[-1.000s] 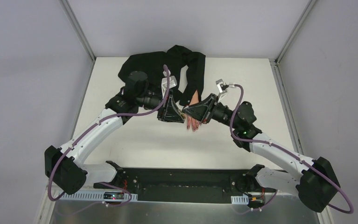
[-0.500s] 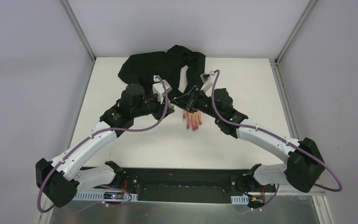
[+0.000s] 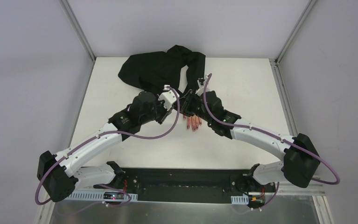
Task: Paint the nails
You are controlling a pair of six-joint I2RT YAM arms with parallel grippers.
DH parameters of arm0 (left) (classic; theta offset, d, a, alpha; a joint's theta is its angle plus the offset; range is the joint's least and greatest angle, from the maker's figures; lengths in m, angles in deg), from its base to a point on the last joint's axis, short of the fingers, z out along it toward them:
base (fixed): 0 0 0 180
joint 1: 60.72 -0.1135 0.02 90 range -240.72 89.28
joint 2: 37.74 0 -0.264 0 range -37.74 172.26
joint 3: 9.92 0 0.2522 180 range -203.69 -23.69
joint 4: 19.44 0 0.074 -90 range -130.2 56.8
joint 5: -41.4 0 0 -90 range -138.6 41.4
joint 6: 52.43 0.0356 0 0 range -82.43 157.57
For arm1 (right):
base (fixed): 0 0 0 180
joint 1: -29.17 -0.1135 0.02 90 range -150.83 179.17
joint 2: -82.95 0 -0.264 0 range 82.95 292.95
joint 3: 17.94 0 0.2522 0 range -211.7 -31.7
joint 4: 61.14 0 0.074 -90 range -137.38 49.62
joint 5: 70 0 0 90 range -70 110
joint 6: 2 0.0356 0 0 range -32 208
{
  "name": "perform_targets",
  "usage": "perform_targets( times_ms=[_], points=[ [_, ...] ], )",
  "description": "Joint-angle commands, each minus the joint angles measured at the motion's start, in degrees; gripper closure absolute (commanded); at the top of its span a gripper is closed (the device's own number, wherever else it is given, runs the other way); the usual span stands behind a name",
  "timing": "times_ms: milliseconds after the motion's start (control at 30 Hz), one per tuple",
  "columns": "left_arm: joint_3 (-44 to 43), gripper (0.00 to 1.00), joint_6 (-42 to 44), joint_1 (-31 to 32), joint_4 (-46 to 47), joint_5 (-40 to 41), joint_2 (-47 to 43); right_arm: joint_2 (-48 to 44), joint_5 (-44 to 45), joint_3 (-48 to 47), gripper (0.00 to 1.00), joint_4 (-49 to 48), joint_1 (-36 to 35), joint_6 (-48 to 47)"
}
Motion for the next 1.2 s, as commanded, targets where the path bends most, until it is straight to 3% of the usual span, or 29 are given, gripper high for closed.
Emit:
perform_targets(
  times_ms=[0,67,233,400,500,633,933,1167],
  points=[
    [-0.36,0.60,1.39,1.67,4.01,-1.12,-0.26,-1.57,6.98,-2.67,1.00,0.52,-2.52,-3.06],
    [-0.56,0.34,0.19,1.68,4.00,-1.08,-0.65,-2.73,11.17,-2.16,1.00,1.40,-3.36,-5.42],
    [-1.83,0.07,-4.93,0.57,3.99,-5.92,-3.62,-5.18,28.77,-2.11,1.00,10.35,-5.55,-12.41],
    [-3.53,0.04,-11.72,-5.10,3.08,-11.34,-6.67,-9.43,43.84,0.69,1.00,18.89,-4.70,-15.68],
    [-3.31,0.04,-19.93,-11.42,2.13,-5.13,-9.73,-11.62,43.68,2.08,1.00,26.57,0.21,-12.81],
    [-0.71,0.01,-21.47,-16.51,1.83,4.32,-14.06,-12.68,46.01,5.67,1.00,34.53,5.74,-9.27],
    [-0.46,0.01,-22.26,-18.54,1.53,4.97,-13.10,-9.25,54.62,12.48,1.00,45.49,8.78,6.92],
    [-0.37,0.01,-21.57,-18.63,1.48,4.57,-13.00,-6.01,57.18,15.69,1.00,47.16,8.58,13.73]
  ],
)
